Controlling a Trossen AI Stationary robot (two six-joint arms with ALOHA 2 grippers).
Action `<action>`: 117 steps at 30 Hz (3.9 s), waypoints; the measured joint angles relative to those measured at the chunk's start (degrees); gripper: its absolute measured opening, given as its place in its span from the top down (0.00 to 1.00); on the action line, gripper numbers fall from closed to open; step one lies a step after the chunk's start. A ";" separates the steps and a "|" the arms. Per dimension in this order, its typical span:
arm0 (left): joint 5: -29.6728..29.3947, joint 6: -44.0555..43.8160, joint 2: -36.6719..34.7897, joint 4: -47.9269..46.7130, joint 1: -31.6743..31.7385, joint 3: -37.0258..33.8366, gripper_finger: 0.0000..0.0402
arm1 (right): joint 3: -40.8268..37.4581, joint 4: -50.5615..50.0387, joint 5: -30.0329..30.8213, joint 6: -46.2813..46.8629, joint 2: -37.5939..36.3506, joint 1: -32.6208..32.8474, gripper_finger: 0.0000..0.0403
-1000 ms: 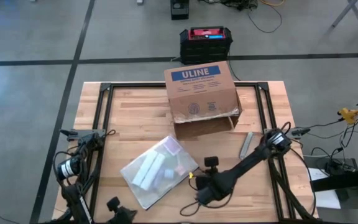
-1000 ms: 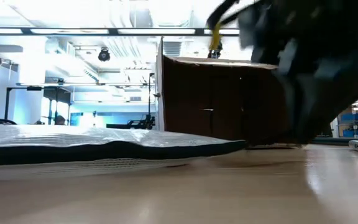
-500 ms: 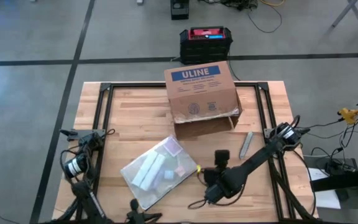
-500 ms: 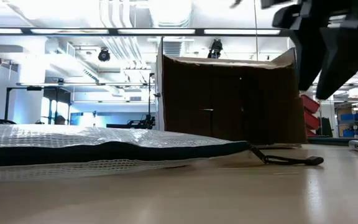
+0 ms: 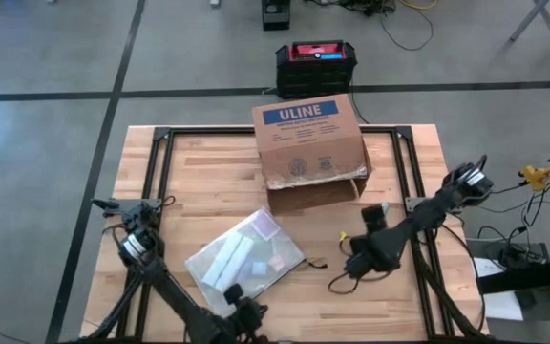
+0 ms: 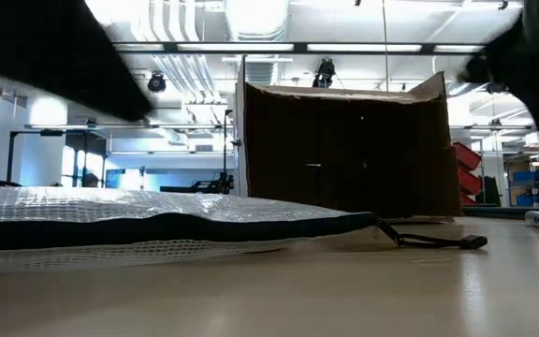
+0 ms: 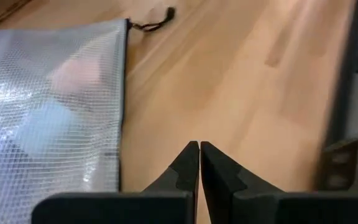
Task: Unpack boxes
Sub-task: Break down cardboard box until it is fully flat
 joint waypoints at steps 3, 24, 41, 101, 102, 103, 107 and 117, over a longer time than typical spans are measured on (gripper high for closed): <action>4.65 -0.29 -0.08 -1.01 2.26 -2.53 1.00 | -4.91 0.68 -2.37 -2.90 -2.61 -2.08 0.70; 9.20 3.31 -5.30 -2.35 6.16 -6.55 1.00 | -12.44 18.01 3.84 -33.62 9.96 -5.23 0.53; 5.96 2.29 -11.94 -8.73 5.30 -6.59 1.00 | -1.22 26.19 1.63 -36.87 10.53 -9.42 0.57; 21.68 16.95 -15.75 -0.07 7.43 -10.37 1.00 | -11.70 42.32 -20.22 -11.98 -3.59 -20.61 0.66; 21.22 17.03 -15.75 -0.44 7.06 -10.37 1.00 | -11.02 44.84 -20.20 -12.00 -3.61 -20.00 0.64; 20.50 17.07 -15.75 -0.49 6.86 -10.37 1.00 | -10.54 46.77 -20.06 -12.04 -3.63 -19.46 0.63; 18.65 17.17 -15.75 -0.11 7.36 -10.37 1.00 | -8.97 51.96 -17.03 -13.28 -3.37 -17.61 0.61; 14.39 28.21 -15.73 13.92 11.37 -14.36 0.96 | -8.26 53.13 -13.06 -11.34 -4.62 -11.74 0.68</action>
